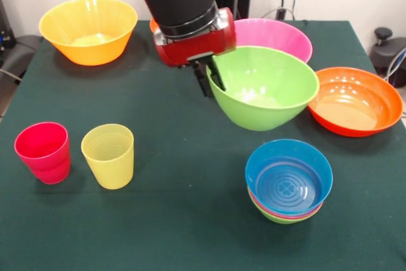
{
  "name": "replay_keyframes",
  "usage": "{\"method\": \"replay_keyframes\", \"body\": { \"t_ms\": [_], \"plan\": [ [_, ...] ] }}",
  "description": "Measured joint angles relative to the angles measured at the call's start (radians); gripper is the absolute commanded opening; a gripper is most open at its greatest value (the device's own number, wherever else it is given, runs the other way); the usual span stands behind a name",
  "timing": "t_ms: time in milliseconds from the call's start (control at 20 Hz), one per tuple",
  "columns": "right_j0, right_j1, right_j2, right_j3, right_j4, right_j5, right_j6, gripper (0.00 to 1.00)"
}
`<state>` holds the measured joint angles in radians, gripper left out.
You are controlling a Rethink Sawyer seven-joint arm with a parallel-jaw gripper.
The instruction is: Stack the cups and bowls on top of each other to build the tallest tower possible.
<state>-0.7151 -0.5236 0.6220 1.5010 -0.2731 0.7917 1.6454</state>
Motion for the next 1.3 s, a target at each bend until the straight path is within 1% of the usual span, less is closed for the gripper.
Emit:
{"method": "replay_keyframes", "body": {
  "t_ms": [350, 650, 950, 1300],
  "plan": [
    [0.023, 0.03, -0.008, -0.041, 0.035, 0.072, 0.0, 0.0],
    [0.026, 0.032, -0.013, -0.058, 0.066, 0.143, 0.0, 0.0],
    [0.045, 0.04, -0.024, -0.109, 0.074, 0.188, 0.0, 0.0],
    [0.07, 0.075, -0.031, -0.174, 0.08, 0.212, 0.0, 0.0]
  ]
}}
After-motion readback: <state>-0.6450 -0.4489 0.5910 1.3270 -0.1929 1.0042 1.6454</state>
